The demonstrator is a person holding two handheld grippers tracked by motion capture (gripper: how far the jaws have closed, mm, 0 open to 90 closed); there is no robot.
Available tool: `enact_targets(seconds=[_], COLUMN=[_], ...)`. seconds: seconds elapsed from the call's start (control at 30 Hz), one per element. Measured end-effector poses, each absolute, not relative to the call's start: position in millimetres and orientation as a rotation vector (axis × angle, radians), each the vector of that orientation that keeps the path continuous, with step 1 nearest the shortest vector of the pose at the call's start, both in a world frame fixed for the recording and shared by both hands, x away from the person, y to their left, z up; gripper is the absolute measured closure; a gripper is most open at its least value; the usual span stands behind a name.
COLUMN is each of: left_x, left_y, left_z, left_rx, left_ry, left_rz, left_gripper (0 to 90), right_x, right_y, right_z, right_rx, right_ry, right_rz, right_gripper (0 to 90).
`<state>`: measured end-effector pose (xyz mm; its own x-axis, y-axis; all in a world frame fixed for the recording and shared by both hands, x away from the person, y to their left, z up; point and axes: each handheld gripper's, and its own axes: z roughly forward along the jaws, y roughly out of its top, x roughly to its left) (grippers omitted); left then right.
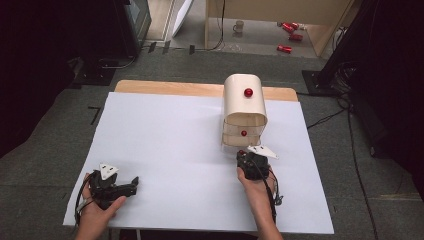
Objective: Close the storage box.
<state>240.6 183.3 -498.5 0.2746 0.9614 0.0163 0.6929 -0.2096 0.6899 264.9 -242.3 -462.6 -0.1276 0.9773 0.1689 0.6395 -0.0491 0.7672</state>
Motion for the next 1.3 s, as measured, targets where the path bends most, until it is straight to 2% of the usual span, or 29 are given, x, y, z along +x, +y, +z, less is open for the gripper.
enact_targets(seconds=[0.9,1.0,1.07,1.17,1.2,1.27,1.3], left_x=[240.6,240.6,240.6,240.6,240.6,240.6,240.6], left_y=[183.4,183.4,183.4,183.4,183.3,183.3,183.3], left_z=[-498.5,-498.5,-498.5,-498.5,-498.5,-498.5,-498.5], left_rx=[1.981,1.981,1.98,1.98,1.98,1.98,1.98], left_ry=[1.483,1.483,1.483,1.483,1.483,1.483,1.483], left_rz=[0.613,0.613,0.613,0.613,0.613,0.613,0.613], left_gripper=[2.0,2.0,2.0,2.0,2.0,2.0,2.0], right_x=[288.1,287.8,287.4,286.0,284.9,282.7,282.7], right_y=[-242.7,-243.3,-245.3,-247.7,-249.4,-251.4,-251.4], right_z=[-463.5,-464.7,-465.0,-464.8,-464.9,-465.2,-465.2], right_rx=[1.711,1.71,1.71,1.699,1.695,1.697,1.697], right_ry=[1.787,1.786,1.792,1.813,1.842,1.887,1.887], right_rz=[1.023,1.024,1.048,1.048,1.048,1.057,1.057], right_gripper=[74.8,72.4,61.4,35.6,17.9,8.1,8.1])
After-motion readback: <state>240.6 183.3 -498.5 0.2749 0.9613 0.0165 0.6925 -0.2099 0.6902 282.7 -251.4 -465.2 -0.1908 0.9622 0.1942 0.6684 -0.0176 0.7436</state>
